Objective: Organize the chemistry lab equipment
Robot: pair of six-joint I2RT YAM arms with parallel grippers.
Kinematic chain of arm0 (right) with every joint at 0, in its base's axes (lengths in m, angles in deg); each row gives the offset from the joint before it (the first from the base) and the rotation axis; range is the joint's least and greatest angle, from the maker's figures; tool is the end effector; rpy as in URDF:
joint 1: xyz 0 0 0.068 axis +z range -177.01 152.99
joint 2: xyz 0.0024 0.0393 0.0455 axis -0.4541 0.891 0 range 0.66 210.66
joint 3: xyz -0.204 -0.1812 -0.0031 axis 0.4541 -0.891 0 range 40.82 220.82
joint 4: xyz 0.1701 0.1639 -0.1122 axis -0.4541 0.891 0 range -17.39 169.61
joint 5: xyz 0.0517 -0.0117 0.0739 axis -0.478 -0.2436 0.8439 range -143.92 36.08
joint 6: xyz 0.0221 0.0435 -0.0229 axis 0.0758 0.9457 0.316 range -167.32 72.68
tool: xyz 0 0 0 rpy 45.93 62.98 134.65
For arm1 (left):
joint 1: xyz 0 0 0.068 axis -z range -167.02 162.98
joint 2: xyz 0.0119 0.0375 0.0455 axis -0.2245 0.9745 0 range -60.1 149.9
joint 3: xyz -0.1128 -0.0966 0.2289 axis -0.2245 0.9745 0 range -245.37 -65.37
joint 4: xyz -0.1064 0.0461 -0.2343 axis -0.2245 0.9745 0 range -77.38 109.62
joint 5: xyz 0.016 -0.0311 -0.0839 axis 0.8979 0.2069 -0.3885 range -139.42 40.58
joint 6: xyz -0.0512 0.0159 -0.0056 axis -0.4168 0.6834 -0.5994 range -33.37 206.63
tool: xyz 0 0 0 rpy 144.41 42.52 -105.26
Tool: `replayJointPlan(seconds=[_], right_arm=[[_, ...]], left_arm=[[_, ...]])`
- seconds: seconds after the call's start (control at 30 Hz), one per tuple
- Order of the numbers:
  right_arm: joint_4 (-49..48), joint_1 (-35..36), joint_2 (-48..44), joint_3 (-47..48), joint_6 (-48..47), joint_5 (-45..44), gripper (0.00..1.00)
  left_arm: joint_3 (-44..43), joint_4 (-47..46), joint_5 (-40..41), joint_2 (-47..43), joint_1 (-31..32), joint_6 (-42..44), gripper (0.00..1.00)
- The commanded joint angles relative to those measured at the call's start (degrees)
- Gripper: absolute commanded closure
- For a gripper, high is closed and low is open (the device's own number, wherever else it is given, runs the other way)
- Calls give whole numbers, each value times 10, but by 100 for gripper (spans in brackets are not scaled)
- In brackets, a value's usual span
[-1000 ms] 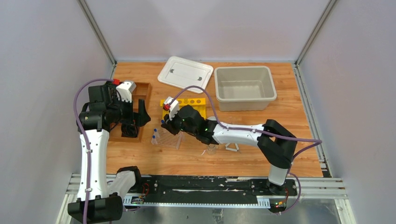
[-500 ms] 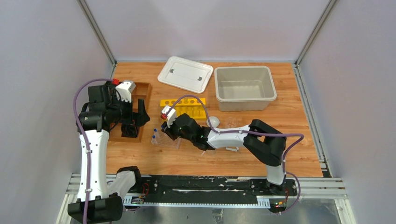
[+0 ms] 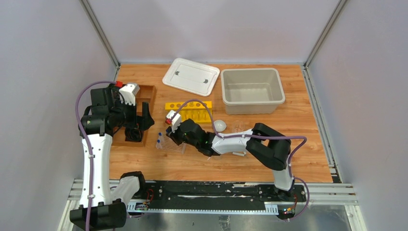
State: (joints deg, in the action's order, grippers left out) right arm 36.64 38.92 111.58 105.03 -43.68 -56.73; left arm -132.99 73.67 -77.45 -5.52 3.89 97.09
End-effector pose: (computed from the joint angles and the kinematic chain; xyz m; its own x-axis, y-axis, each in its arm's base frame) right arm 0.1785 0.3951 0.2025 -0.1325 -0.1412 -0.9811 -0.8857 0.4612 0.0532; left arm 0.1632 0.0091 0.3641 -0.6908 0.0517 -0.7212 0.3014 0.9273 -0.2221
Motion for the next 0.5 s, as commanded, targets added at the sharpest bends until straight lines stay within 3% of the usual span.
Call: replayJointPlan(seconds=[0.0, 0.47], right_arm=[[-21, 9, 14, -4, 5, -7, 100], [-23, 9, 34, -6, 7, -2, 100]], left_arm=[[-19, 1, -1, -6, -1, 1, 0], [-27, 1, 1, -8, -1, 4, 0]])
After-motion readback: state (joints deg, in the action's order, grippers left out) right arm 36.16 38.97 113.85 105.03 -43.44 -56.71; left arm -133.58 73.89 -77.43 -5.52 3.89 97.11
